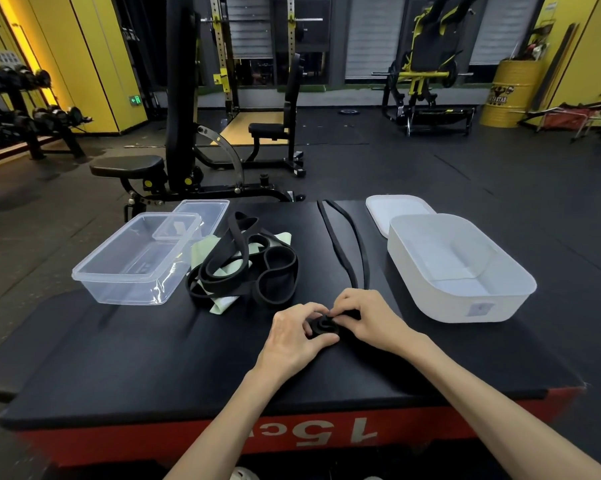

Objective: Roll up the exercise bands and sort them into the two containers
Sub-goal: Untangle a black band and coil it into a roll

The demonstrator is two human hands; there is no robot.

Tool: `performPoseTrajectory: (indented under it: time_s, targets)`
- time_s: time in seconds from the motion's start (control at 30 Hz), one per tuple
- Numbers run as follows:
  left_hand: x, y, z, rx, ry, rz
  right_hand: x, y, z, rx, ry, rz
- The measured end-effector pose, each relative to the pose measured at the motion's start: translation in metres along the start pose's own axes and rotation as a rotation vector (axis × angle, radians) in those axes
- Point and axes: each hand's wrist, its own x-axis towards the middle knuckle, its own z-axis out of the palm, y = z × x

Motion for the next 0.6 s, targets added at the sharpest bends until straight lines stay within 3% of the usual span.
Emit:
performPoseTrajectory:
  time_s: [0.27, 0.6]
  targets:
    - [0.001, -0.001, 0.003, 0.068, 0.055, 0.044, 0.001, 0.013, -0.021, -0.218, -0.104, -0.015]
    - [0.002, 0.003, 0.006, 0.113, 0.094, 0.017, -0.020, 0.001, -0.018, -0.255, -0.013, -0.042]
